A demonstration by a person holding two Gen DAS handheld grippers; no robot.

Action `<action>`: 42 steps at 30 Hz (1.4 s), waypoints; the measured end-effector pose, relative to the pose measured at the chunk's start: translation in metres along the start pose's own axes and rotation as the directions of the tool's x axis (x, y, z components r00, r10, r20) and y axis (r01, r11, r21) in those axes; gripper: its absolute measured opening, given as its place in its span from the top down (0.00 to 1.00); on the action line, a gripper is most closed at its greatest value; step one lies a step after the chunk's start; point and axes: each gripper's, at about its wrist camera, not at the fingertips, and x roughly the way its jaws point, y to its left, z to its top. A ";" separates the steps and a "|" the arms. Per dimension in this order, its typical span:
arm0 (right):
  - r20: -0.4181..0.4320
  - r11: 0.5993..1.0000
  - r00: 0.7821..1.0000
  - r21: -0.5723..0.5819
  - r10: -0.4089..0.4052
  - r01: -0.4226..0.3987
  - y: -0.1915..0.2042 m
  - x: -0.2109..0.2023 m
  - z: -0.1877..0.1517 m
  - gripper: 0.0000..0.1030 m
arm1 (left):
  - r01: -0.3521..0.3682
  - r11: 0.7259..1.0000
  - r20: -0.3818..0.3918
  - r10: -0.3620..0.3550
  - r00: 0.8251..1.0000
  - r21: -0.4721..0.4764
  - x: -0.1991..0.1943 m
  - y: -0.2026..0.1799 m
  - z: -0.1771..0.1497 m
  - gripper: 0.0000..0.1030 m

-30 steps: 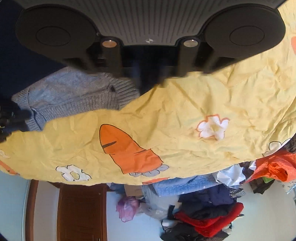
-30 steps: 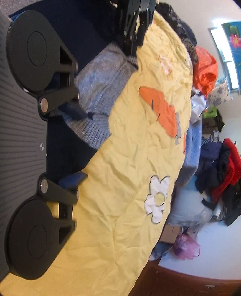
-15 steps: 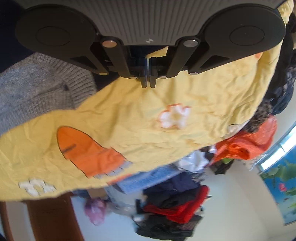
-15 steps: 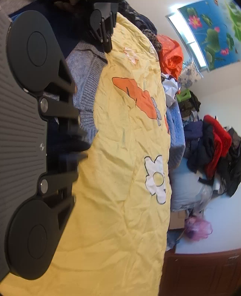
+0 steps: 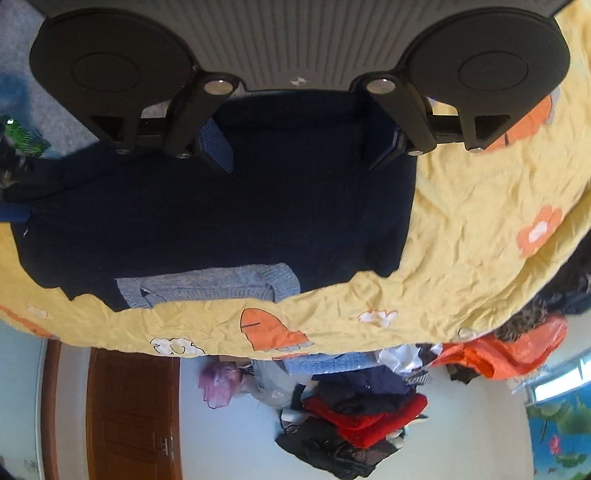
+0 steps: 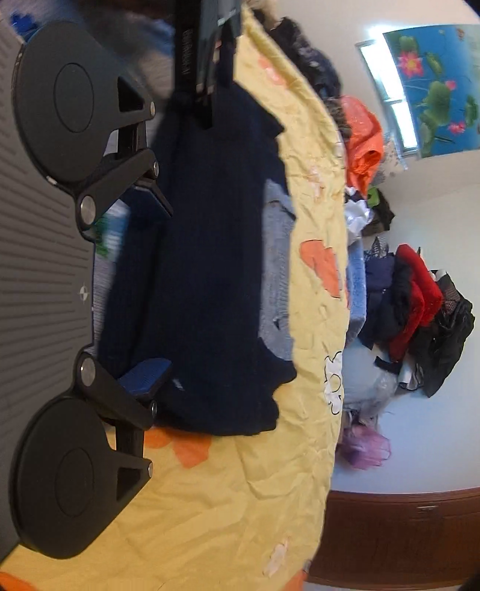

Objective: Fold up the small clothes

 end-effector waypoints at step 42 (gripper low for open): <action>-0.075 0.992 0.989 -0.007 -0.125 0.125 0.045 -0.076 -0.069 0.00 | 0.014 0.995 -0.026 -0.017 1.000 -0.100 -0.040 0.014 -0.058 0.00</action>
